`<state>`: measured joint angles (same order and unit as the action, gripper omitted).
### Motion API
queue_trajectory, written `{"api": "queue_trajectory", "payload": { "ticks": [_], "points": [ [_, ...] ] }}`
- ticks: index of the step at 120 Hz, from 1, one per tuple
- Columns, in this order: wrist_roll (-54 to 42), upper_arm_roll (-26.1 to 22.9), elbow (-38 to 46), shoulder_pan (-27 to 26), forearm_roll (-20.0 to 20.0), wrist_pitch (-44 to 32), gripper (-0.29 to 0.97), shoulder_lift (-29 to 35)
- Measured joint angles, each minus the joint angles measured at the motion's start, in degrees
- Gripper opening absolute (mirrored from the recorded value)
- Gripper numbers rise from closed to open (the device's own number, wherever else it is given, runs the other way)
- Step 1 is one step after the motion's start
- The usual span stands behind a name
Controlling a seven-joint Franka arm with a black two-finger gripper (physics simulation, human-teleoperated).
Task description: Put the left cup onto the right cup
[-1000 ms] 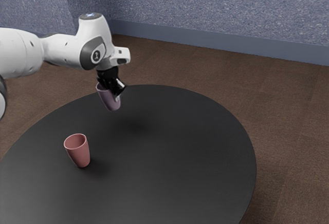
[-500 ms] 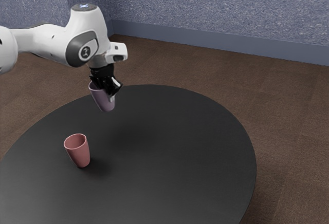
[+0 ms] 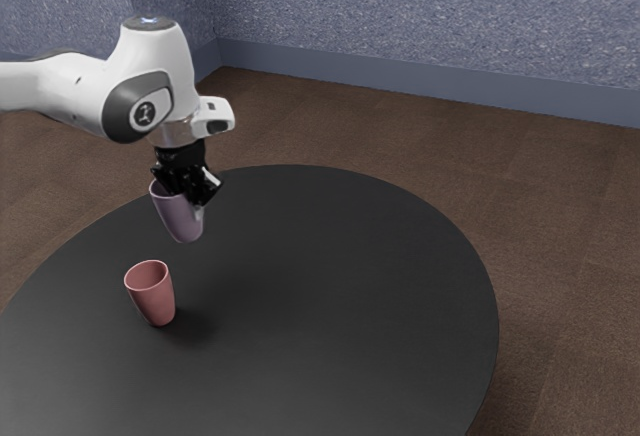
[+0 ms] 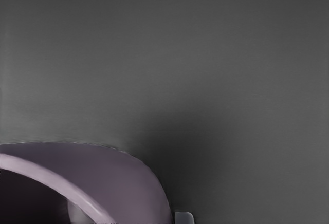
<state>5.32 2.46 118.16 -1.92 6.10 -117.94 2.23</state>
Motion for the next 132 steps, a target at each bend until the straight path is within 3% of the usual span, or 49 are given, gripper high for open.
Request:
{"api": "queue_trajectory", "payload": {
  "ticks": [29, 79, 132],
  "points": [
    [3.04, 1.53, 1.79, 2.11, 0.24, 0.62, -0.10, 1.34],
    [5.79, 2.49, 1.82, 2.99, 1.52, -3.42, -0.10, -3.30],
    [7.82, 2.93, 5.20, 2.75, 1.59, -5.08, -0.10, 0.21]
  ]
}}
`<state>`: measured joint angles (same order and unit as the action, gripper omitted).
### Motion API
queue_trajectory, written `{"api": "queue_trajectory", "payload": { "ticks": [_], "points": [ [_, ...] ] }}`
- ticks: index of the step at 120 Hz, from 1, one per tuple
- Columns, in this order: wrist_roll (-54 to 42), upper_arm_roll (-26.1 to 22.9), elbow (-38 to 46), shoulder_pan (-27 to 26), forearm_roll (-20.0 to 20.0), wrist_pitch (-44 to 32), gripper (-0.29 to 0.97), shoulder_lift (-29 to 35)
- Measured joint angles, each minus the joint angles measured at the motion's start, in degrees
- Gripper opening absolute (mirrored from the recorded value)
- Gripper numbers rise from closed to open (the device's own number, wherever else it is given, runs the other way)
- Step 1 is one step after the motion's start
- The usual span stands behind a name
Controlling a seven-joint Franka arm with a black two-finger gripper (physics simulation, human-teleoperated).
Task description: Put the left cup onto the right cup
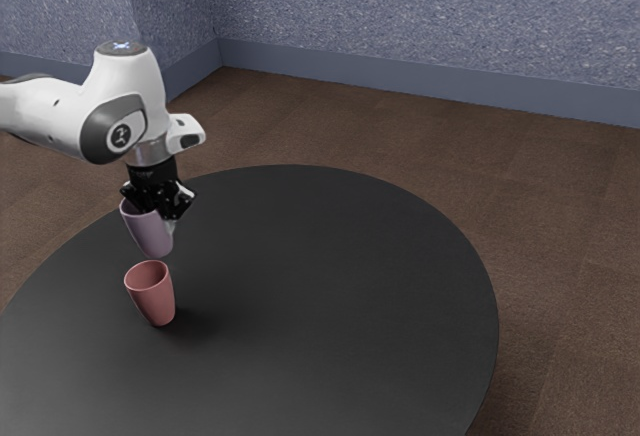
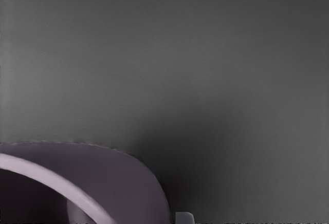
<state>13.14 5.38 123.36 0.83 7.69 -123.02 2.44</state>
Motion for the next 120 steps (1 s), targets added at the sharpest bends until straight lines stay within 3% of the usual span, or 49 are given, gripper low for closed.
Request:
{"api": "queue_trajectory", "payload": {
  "ticks": [120],
  "points": [
    [2.42, 0.19, 2.46, 0.23, 0.05, 3.35, -0.10, 1.56]
  ]
}}
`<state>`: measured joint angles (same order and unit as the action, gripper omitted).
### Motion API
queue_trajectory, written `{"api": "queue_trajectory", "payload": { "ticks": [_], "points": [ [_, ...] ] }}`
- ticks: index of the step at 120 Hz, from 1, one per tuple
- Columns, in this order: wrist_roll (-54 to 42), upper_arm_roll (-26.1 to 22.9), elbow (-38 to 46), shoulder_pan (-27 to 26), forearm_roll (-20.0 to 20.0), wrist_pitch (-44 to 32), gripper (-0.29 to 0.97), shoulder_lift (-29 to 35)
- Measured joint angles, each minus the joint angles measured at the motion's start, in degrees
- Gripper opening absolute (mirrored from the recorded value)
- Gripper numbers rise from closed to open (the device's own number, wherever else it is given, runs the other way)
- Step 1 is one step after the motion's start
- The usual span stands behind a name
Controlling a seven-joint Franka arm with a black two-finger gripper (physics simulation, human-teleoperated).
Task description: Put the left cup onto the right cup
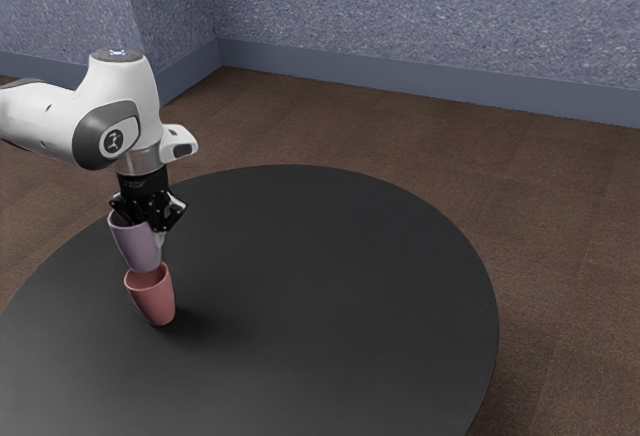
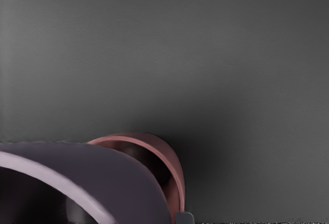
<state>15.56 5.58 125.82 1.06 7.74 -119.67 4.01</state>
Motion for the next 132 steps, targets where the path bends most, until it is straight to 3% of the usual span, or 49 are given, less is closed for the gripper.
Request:
{"api": "queue_trajectory", "payload": {
  "ticks": [132],
  "points": [
    [3.08, -0.12, 2.61, 0.02, 1.25, -4.57, -0.10, -0.84]
  ]
}}
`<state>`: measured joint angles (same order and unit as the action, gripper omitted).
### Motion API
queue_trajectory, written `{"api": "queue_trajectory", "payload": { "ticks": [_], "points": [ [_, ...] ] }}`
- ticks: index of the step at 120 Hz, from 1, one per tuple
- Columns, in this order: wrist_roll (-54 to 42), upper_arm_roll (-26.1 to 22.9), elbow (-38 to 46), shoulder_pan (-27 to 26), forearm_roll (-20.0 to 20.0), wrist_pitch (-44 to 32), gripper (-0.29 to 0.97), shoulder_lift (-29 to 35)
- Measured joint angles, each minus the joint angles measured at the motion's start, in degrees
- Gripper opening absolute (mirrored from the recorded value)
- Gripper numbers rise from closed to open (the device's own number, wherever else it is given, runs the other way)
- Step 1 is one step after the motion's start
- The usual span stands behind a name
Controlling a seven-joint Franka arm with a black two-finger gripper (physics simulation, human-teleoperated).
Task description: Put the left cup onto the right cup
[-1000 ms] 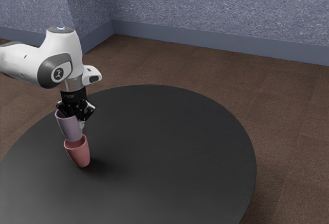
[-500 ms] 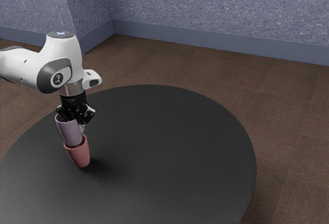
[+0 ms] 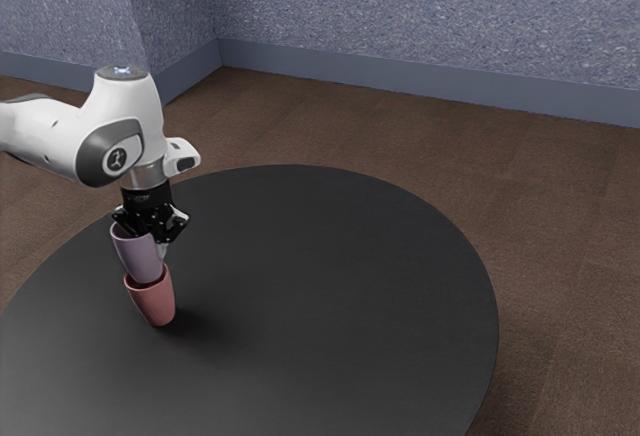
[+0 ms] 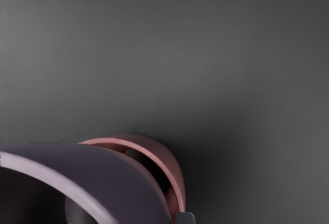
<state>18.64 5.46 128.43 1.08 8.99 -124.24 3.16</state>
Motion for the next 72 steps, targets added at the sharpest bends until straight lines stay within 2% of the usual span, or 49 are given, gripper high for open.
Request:
{"api": "queue_trajectory", "payload": {
  "ticks": [72],
  "points": [
    [0.57, -0.02, 0.18, 0.26, 0.06, -1.09, -0.10, -0.47]
  ]
}}
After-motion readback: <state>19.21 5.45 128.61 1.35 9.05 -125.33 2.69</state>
